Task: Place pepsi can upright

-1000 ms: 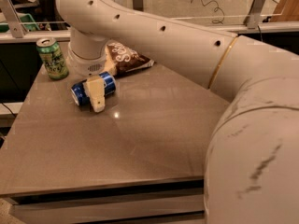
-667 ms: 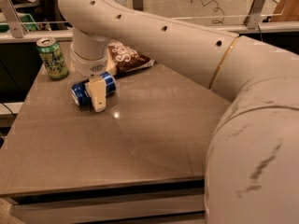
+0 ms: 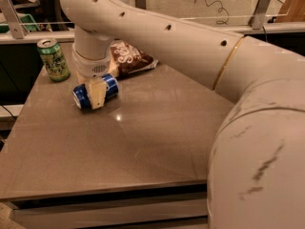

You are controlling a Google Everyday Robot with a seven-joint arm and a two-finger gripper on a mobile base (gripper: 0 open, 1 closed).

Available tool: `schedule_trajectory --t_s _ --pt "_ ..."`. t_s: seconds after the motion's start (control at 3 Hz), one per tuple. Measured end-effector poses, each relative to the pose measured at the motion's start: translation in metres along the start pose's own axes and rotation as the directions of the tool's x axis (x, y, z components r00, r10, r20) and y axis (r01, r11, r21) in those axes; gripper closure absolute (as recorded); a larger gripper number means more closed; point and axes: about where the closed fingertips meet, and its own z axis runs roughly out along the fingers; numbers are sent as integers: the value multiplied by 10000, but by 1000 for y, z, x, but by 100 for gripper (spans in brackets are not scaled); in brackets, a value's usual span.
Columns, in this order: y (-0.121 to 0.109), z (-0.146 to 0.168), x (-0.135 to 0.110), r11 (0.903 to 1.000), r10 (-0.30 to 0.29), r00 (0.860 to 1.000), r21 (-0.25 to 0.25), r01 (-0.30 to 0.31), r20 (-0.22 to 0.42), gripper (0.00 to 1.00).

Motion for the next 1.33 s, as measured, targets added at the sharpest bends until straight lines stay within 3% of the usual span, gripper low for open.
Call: schedule_trajectory --t_s 0.33,0.67,1.0,1.33 --pt "-1 -2 -1 10000 1 10000 1 -1 0 87" --pt "4 -38 -7 9989 465 9983 88 -469 363 100" --pt "24 -81 -21 9912 1182 9826 424 -1254 1433 100" --pt "47 -106 -23 9644 1979 9260 1051 -2427 3216 100"
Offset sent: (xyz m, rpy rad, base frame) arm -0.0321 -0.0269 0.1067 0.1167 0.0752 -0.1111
